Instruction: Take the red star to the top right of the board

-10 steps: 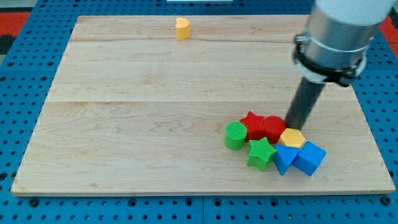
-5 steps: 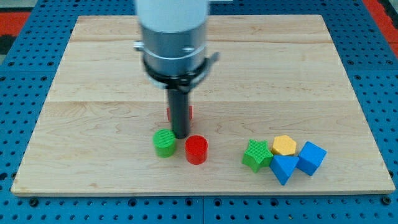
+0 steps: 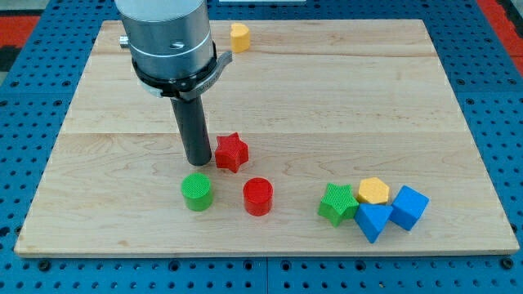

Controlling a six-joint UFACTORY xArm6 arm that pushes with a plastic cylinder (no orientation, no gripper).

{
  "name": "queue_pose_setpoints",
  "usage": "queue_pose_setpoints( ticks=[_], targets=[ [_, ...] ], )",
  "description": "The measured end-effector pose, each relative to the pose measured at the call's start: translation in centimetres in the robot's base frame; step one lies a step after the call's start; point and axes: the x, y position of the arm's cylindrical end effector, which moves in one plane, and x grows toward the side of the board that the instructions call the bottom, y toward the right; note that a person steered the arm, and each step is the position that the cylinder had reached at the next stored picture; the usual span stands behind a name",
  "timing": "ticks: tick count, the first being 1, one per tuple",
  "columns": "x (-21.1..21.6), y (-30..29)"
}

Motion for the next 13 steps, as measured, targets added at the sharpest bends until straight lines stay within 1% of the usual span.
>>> queue_pose_setpoints(
  ticks=[2,3,4,5,7,8,10,11,12,13],
  targets=[
    [-0.2,0.0],
    [-0.2,2.4],
    [0.7,4.8],
    [-1.0,9.4],
    [-0.8,18.9],
    [-2.0,22.7],
    [-13.6,22.0],
    [-15.5,16.1],
    [-16.0,10.7],
    [-18.7,16.2]
  ],
)
